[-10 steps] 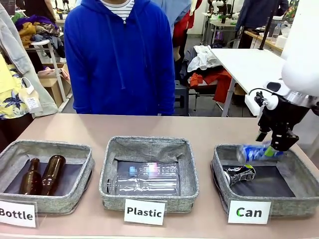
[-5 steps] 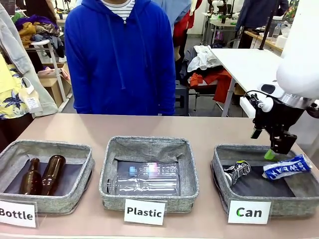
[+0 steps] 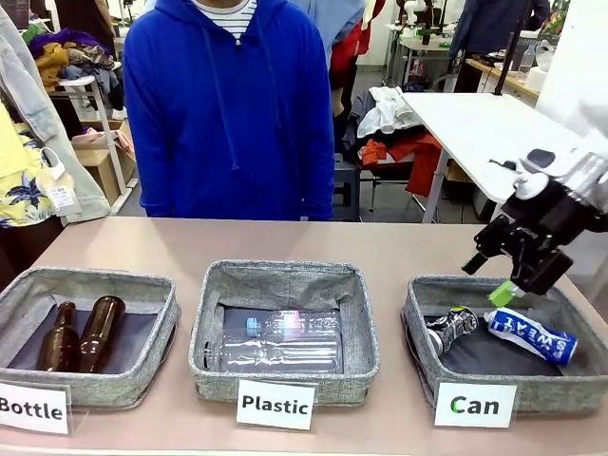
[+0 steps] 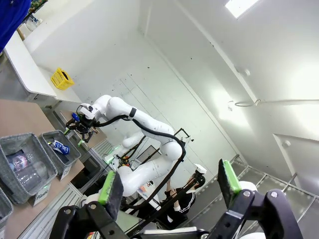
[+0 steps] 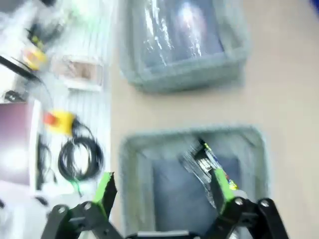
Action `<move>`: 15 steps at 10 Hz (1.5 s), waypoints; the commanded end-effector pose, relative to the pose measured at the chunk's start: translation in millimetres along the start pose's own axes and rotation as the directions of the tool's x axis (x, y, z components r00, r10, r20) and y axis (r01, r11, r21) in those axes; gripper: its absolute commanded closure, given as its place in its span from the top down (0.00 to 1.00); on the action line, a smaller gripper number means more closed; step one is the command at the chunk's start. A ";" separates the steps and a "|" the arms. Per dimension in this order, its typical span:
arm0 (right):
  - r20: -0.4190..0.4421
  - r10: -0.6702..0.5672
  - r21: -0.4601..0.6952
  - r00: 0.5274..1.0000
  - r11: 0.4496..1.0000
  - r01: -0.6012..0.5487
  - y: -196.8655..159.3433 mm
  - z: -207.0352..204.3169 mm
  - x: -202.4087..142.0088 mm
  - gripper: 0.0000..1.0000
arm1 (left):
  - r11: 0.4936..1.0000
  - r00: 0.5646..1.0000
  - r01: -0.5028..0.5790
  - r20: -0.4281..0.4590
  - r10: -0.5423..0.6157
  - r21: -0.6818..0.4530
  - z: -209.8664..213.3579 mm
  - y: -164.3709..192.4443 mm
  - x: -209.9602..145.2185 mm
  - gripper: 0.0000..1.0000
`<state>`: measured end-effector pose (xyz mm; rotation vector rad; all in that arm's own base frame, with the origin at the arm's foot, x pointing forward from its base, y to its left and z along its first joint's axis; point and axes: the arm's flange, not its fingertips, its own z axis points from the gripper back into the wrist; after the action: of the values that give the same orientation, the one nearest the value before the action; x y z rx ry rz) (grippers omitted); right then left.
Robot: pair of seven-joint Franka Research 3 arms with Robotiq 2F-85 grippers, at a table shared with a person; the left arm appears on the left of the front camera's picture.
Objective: Sort the can waste into the basket.
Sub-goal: Pick up the can waste from the table and place it in the right Fabric basket.
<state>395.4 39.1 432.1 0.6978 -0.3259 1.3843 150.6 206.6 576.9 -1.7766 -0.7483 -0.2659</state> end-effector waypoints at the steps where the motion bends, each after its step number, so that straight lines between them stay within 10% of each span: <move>1: 0.440 -0.116 0.132 0.890 0.989 0.064 8.9 24.8 -19.6 1.00 | 1.000 1.000 -0.010 0.009 0.010 -0.009 0.0 -3.2 2.6 1.00; 3: 0.605 -0.201 0.257 0.771 0.965 0.050 2.9 39.7 -45.6 1.00 | 1.000 1.000 -0.010 0.009 0.010 -0.009 0.0 -3.2 2.6 1.00; 5: 0.584 -0.429 0.393 0.689 0.892 0.223 -13.5 40.6 -76.9 1.00 | 1.000 1.000 -0.010 0.009 0.010 -0.009 0.0 -3.2 2.6 1.00; 6: 0.555 -0.183 0.255 0.811 0.966 0.043 19.4 40.4 -50.8 1.00 | 1.000 1.000 -0.010 0.009 0.010 -0.009 0.0 -3.2 2.6 1.00; 15: 0.555 -0.183 0.255 0.811 0.966 0.043 19.4 40.4 -50.8 1.00 | 1.000 1.000 -0.010 0.009 0.010 -0.009 0.0 -3.2 2.6 1.00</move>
<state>377.6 -25.1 441.4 1.3392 -0.5864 1.0552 151.0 206.4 576.8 -1.7769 -0.7475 -0.2662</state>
